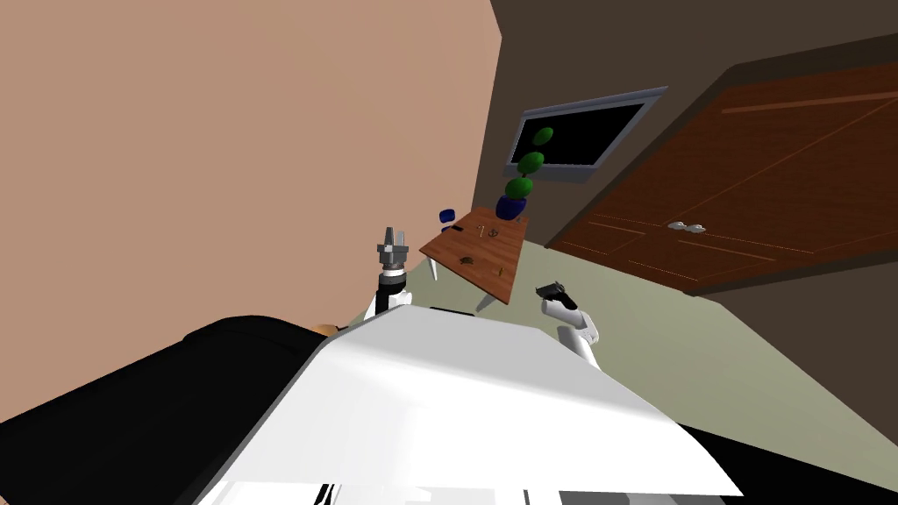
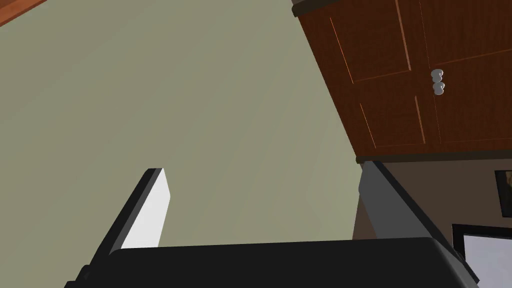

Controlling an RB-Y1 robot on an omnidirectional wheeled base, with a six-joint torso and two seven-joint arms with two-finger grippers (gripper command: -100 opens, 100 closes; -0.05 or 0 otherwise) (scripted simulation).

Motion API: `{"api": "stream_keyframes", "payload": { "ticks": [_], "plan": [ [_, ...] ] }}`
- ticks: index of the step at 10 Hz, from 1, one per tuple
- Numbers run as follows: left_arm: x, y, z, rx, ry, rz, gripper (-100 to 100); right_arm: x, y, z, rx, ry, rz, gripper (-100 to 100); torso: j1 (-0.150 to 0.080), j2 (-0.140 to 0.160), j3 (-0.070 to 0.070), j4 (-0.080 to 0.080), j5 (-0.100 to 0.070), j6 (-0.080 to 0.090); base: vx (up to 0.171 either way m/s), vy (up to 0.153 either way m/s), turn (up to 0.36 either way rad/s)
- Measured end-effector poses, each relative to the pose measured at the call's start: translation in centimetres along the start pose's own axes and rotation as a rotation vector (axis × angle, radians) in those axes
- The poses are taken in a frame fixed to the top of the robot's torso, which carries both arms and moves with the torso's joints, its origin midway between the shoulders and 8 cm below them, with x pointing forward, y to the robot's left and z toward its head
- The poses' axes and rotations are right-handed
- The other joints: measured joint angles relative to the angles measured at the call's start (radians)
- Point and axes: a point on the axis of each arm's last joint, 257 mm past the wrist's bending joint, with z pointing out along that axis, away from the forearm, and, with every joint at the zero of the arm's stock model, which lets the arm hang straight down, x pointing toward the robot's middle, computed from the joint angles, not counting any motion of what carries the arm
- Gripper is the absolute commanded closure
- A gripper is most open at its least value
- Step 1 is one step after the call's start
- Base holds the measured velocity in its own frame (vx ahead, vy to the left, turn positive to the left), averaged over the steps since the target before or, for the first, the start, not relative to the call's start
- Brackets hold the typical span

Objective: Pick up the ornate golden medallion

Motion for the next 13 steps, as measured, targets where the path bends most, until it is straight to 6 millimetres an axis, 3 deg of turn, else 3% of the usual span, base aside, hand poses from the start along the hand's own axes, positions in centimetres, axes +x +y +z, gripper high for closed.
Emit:
{"api": "stream_keyframes", "payload": {
  "ticks": [8, 13],
  "plan": [
    [0.0, 0.0, 0.0, 0.0, 0.0, 0.0, 0, -6.9, -2.7, 1.2, 0.144, -0.2, 0.363, -100, 0.002, -0.002, -0.001, 0.0, 0.0, 0.0, 0.044, 0.128, 0.0],
    [0.0, 0.0, 0.0, 0.0, 0.0, 0.0, 0, -9.4, -5.2, 0.9, 0.243, -0.307, 0.65, -100, 0.0, -0.006, -0.003, -0.001, 0.0, 0.0, 0.1, 0.13, 0.049]
  ]
}}
